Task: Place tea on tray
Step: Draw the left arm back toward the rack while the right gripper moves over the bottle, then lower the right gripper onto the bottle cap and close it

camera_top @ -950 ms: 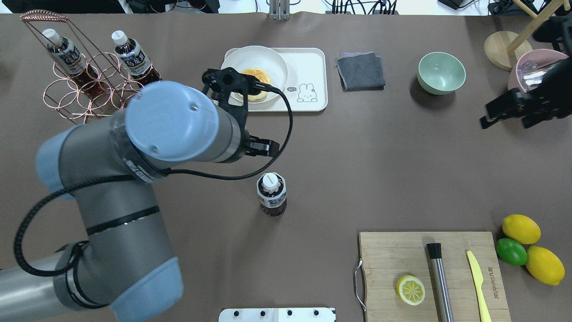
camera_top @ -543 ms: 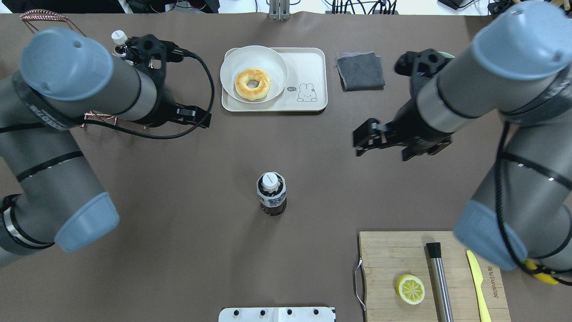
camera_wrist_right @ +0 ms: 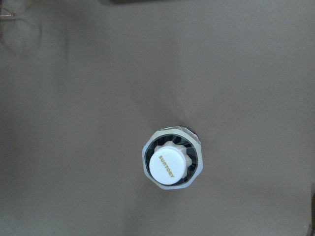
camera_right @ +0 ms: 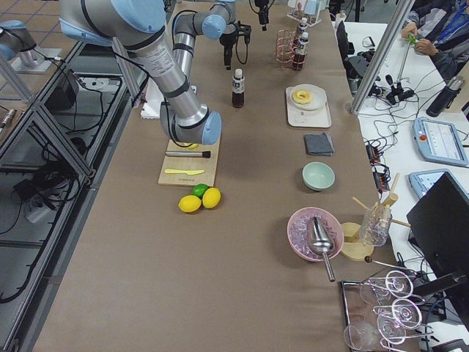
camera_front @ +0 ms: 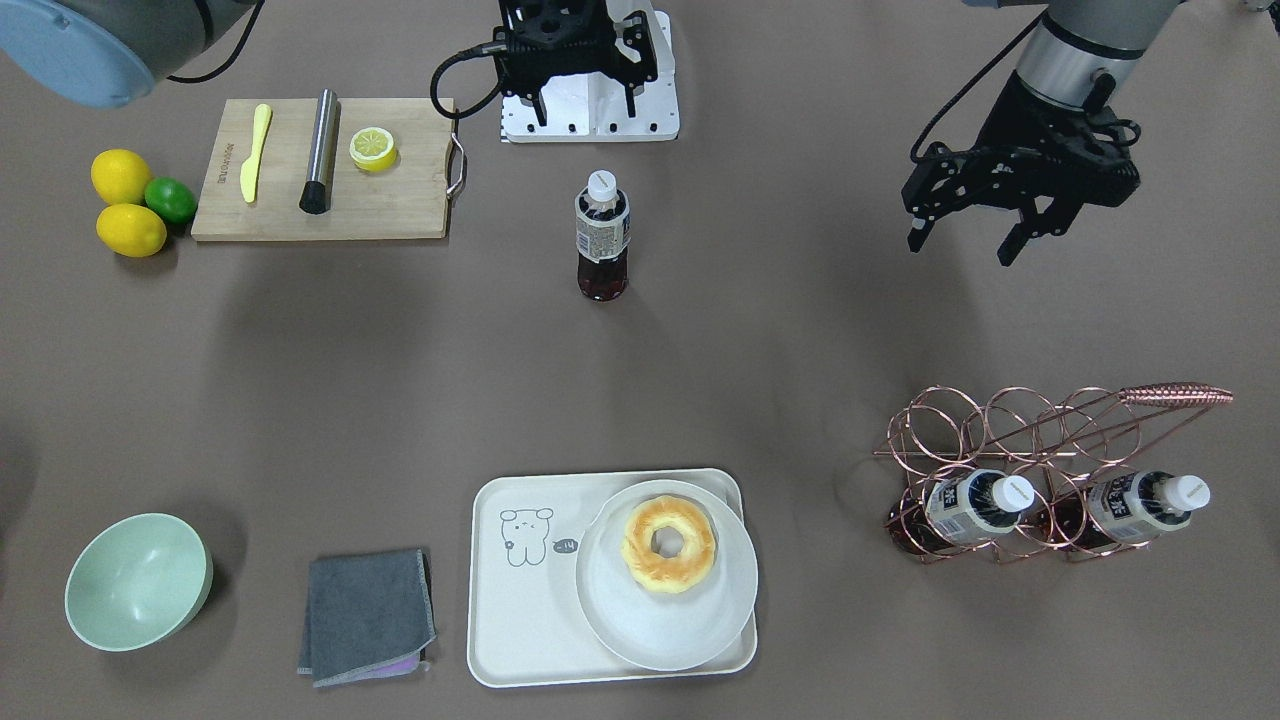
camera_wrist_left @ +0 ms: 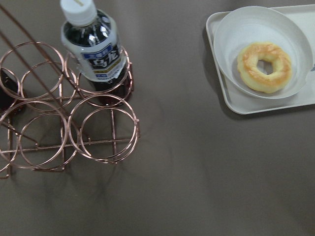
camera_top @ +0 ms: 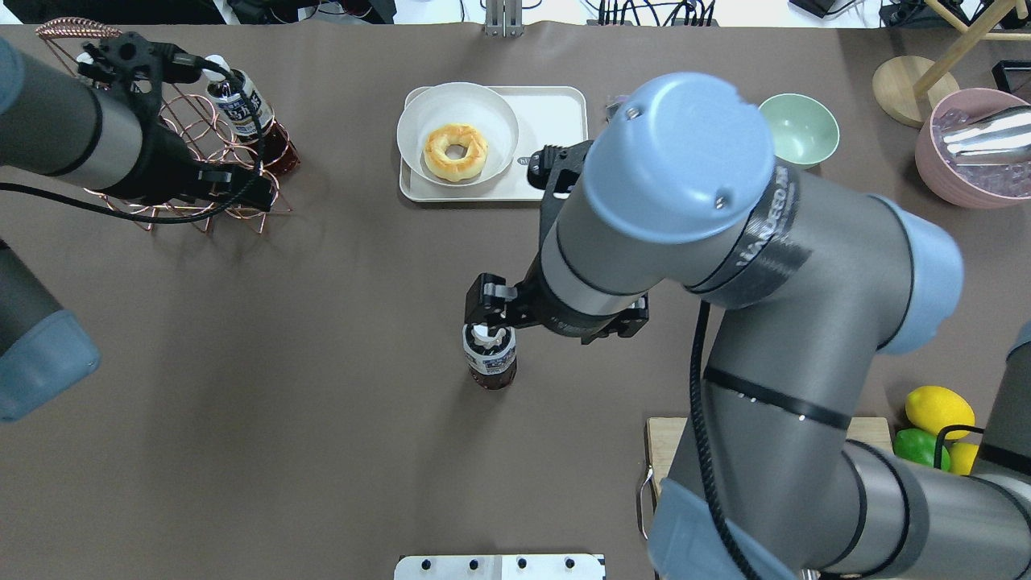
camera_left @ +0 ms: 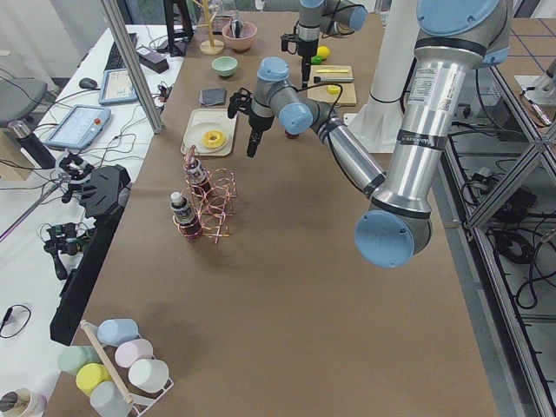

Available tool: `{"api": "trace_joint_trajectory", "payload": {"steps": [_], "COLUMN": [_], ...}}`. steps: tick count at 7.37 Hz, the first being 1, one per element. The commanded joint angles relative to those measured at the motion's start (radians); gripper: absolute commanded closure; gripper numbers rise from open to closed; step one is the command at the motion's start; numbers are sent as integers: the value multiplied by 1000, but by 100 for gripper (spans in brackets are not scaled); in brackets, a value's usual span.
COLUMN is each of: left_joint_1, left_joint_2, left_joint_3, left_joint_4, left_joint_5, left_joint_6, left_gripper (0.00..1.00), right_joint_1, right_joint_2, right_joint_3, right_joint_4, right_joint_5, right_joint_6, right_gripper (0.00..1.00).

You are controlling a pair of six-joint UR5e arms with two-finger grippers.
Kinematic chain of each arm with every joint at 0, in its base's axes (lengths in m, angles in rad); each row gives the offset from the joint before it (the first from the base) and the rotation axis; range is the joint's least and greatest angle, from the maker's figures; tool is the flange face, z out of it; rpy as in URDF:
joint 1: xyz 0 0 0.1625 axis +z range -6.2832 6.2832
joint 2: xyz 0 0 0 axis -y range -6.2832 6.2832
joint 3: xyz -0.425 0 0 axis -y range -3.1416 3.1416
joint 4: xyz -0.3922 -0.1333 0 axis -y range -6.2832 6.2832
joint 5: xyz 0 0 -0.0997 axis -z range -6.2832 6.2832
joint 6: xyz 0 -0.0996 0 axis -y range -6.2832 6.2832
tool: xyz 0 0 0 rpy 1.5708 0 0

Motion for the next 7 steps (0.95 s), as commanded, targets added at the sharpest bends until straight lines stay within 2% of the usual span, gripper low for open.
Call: {"api": "trace_joint_trajectory", "payload": {"steps": [1,5,7], "left_joint_1": [-35,-35,-35], "left_joint_2": [49,66,66], "left_joint_3": [-37,-57,-54], "left_joint_4": [0,0,0], "left_joint_5": [-22,-20,-20], "left_joint_6": [16,2,0], "left_gripper": [3,3,3], "right_joint_1": [-24,-21,2], "right_joint_2": [9,21,22], "right_joint_3": [-61,-132,-172], "right_joint_4": [-1,14,85], "right_joint_5": [-43,-77,-73], "right_joint_6": [-13,-49,-100], "right_gripper": [4,9,12]}}
